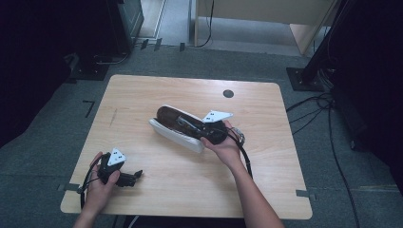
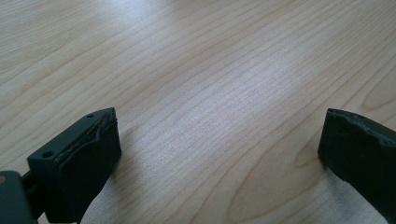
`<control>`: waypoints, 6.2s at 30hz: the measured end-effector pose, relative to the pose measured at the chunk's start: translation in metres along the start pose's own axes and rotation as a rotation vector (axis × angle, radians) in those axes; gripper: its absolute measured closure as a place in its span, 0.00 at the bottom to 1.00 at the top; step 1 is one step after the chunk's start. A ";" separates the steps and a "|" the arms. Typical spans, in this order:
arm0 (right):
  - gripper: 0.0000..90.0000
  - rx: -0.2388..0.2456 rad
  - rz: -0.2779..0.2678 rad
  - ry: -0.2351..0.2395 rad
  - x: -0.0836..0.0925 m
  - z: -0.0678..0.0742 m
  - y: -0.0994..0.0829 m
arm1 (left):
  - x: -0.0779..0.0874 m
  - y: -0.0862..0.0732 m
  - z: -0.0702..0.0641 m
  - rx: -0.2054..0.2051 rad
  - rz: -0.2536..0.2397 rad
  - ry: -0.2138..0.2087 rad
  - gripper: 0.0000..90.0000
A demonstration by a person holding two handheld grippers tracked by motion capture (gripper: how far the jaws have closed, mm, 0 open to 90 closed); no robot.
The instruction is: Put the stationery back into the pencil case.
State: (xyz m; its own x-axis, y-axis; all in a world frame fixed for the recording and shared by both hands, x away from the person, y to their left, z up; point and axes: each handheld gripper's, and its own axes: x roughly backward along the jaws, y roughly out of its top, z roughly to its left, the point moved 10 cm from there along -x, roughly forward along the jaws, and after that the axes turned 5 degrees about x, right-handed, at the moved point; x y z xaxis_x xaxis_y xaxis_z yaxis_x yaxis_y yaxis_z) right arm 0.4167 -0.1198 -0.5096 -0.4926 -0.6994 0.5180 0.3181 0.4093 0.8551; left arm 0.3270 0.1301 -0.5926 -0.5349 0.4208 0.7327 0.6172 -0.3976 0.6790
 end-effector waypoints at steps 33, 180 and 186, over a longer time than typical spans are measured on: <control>0.85 -0.042 0.146 0.052 -0.014 -0.001 -0.024 | 0.000 0.000 0.000 0.000 0.000 -0.001 0.00; 0.00 -0.292 0.238 -0.468 0.207 -0.054 -0.226 | -0.001 0.001 -0.002 -0.002 -0.002 -0.005 0.00; 0.01 -0.307 0.232 -0.486 0.206 -0.051 -0.226 | -0.001 0.000 -0.002 -0.003 -0.001 -0.006 0.00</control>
State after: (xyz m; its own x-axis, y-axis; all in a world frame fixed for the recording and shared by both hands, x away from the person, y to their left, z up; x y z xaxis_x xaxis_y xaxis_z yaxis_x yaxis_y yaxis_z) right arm 0.2848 -0.3865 -0.5966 -0.6723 -0.2362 0.7016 0.6439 0.2811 0.7116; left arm 0.3264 0.1279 -0.5927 -0.5320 0.4264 0.7315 0.6149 -0.3994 0.6800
